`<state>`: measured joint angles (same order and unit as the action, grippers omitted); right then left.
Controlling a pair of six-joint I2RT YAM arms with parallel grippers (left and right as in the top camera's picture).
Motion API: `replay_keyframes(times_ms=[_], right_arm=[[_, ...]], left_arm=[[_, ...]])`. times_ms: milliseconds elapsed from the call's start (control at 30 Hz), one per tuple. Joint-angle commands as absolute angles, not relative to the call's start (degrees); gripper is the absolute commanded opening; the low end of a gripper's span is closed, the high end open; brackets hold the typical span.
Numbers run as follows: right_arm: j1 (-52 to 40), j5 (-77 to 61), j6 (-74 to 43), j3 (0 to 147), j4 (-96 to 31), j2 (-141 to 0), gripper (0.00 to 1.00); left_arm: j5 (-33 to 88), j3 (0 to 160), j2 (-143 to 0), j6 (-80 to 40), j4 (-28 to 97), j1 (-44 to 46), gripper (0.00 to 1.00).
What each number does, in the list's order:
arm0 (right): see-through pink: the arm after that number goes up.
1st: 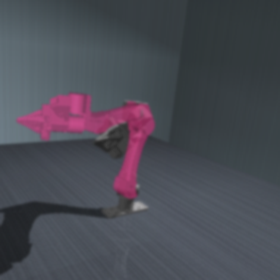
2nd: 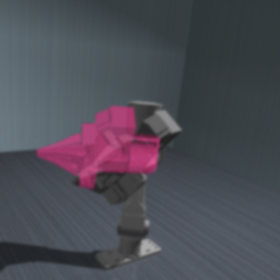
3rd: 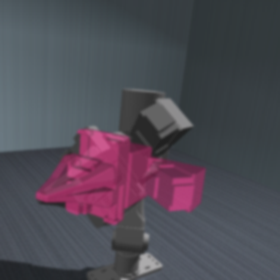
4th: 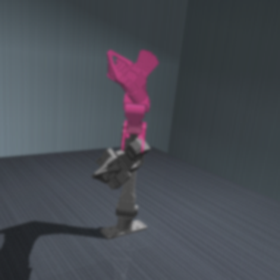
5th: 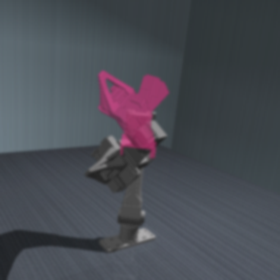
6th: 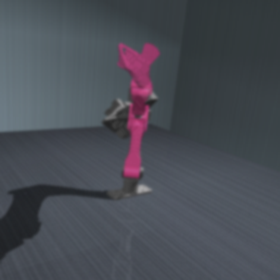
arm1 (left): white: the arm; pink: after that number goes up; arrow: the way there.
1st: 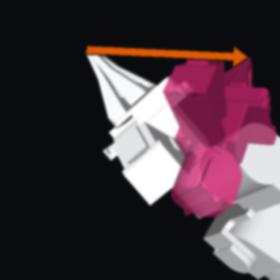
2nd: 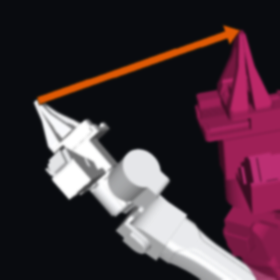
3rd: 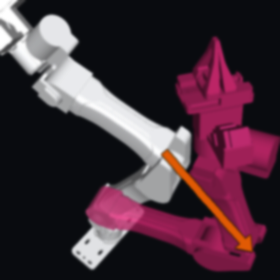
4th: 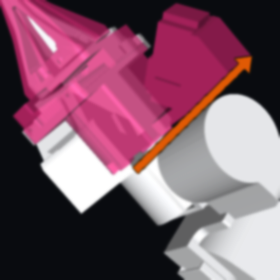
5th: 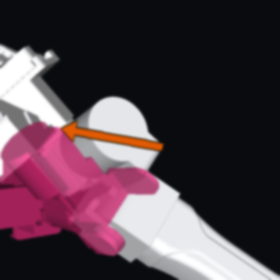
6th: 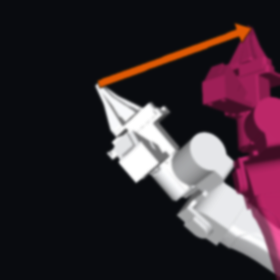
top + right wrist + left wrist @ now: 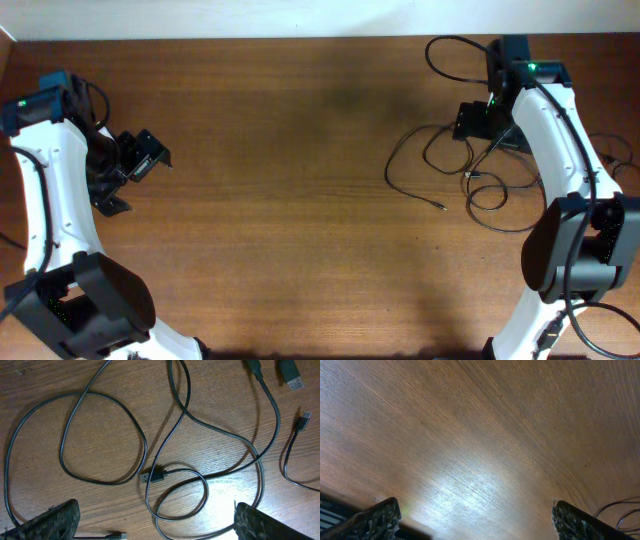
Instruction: Untangle cables
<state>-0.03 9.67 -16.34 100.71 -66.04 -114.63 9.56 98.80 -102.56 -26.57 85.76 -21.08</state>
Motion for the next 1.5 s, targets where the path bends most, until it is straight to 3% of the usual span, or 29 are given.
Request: replay_keyframes(times_ms=[0, 1067, 1467], right_arm=[[0.1, 9.6, -16.5, 100.5, -66.0, -114.8, 0.99], [0.0, 9.6, -16.5, 100.5, -66.0, -113.9, 0.99], [0.0, 9.6, -16.5, 100.5, -66.0, -92.6, 0.99]], left_arm=[[9.1, 99.6, -102.4, -26.2, 85.8, -21.3, 0.99], [9.1, 99.6, -102.4, -26.2, 85.8, -21.3, 0.99], [9.1, 99.6, -102.4, -26.2, 85.8, -21.3, 0.99]])
